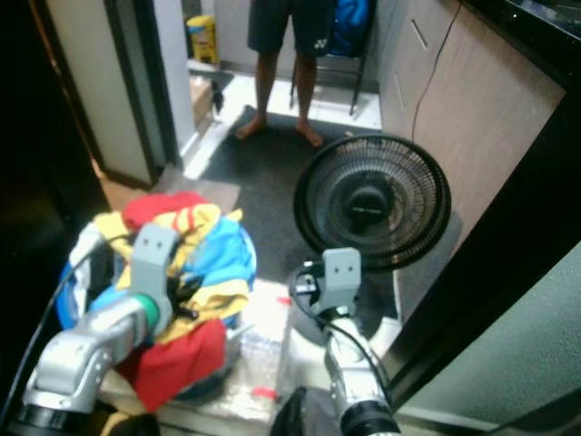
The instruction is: Clothes washing
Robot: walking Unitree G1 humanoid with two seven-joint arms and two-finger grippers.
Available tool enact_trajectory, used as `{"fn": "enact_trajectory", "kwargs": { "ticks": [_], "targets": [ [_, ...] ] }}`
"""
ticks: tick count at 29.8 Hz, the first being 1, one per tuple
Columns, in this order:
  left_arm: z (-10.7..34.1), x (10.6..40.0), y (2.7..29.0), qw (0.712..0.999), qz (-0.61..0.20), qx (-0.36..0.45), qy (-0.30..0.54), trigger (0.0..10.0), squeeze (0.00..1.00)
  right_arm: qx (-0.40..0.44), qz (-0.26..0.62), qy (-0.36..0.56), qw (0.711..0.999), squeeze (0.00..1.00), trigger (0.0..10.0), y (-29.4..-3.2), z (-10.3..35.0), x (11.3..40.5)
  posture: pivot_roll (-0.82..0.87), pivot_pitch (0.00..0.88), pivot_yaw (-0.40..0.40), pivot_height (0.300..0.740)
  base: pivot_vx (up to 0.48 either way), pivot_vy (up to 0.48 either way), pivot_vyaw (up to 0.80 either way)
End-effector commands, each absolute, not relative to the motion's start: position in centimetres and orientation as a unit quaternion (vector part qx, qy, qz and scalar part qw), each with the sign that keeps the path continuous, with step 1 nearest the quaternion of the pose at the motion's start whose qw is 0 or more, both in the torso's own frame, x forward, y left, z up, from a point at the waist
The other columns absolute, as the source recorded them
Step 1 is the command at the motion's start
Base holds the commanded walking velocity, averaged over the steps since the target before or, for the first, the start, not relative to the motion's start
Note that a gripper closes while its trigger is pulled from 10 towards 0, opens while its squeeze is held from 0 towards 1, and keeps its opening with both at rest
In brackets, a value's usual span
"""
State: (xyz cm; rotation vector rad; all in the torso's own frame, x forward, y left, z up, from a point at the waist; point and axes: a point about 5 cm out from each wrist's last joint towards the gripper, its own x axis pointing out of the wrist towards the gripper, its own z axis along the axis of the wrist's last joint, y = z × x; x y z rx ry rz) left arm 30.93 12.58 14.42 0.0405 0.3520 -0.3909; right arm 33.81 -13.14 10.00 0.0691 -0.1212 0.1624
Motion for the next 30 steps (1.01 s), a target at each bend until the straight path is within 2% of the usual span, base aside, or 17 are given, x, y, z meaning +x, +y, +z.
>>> {"fn": "enact_trajectory", "kwargs": {
  "ticks": [1,6,7,8,9,10,11,12,13,14,15,21,30],
  "targets": [
    [11.8,30.0,12.5,0.952,-0.195,0.023,0.236,0.0,0.0,0.039,0.076,-0.053,0.995,0.0,10.0,-13.3,9.6,33.7,0.07,0.067,-0.034,0.551,0.0,0.0,0.0],
    [13.0,30.0,12.4,0.963,-0.195,0.048,0.181,0.0,0.0,0.04,0.074,-0.055,0.995,0.0,10.0,-13.3,9.6,33.7,0.07,0.068,-0.032,0.551,0.0,0.0,0.0],
    [14.1,30.2,12.3,0.97,-0.194,0.068,0.127,0.0,0.0,0.041,0.073,-0.058,0.995,0.0,10.0,-13.4,9.7,33.7,0.07,0.068,-0.032,0.551,0.0,0.0,0.0],
    [14.1,30.2,12.3,0.97,-0.194,0.068,0.127,0.0,0.0,0.041,0.073,-0.058,0.995,0.0,10.0,-13.4,9.7,33.7,0.07,0.068,-0.032,0.551,0.0,0.0,0.0],
    [15.9,30.3,12.2,0.977,-0.187,0.084,0.052,0.0,0.0,0.043,0.072,-0.063,0.995,0.0,10.0,-13.4,9.8,33.7,0.07,0.068,-0.032,0.551,0.0,0.0,0.0],
    [15.9,30.3,12.2,0.977,-0.187,0.084,0.052,0.0,0.0,0.043,0.072,-0.063,0.995,0.0,10.0,-13.4,9.8,33.7,0.07,0.068,-0.032,0.551,0.0,0.0,0.0],
    [18.5,30.4,12.1,0.98,-0.174,0.091,-0.04,0.2,0.0,0.053,0.073,-0.075,0.993,0.0,10.0,-13.3,10.3,33.7,0.07,0.071,-0.033,0.551,0.0,0.0,0.0],
    [18.5,30.4,12.1,0.98,-0.174,0.091,-0.04,0.2,0.0,0.053,0.073,-0.075,0.993,0.0,10.0,-13.3,10.3,33.7,0.07,0.071,-0.033,0.551,0.0,0.0,0.0],
    [21.6,30.3,12.0,0.973,-0.157,0.103,-0.135,10.0,0.0,0.057,0.076,-0.091,0.991,0.0,10.0,-13.2,11.1,33.9,0.07,0.07,-0.034,0.551,0.0,0.0,0.0],
    [21.6,30.3,12.0,0.973,-0.157,0.103,-0.135,10.0,0.0,0.057,0.076,-0.091,0.991,0.0,10.0,-13.2,11.1,33.9,0.07,0.07,-0.034,0.551,0.0,0.0,0.0],
    [24.2,30.0,11.9,0.962,-0.141,0.112,-0.204,10.0,0.0,0.059,0.077,-0.106,0.99,0.0,10.0,-13.0,11.8,34.1,0.07,0.068,-0.034,0.551,0.0,0.0,0.0],
    [28.4,29.2,11.6,0.936,-0.114,0.141,-0.302,10.0,0.0,0.05,0.079,-0.144,0.985,0.0,10.0,-12.6,13.8,34.6,0.07,0.064,-0.033,0.551,0.0,0.0,0.0],
    [29.4,28.5,11.4,0.925,-0.114,0.139,-0.333,10.0,0.0,0.06,0.082,-0.174,0.979,0.0,10.0,-12.4,15.6,34.9,0.07,0.063,-0.031,0.571,0.0,0.0,0.0]
  ]
}}
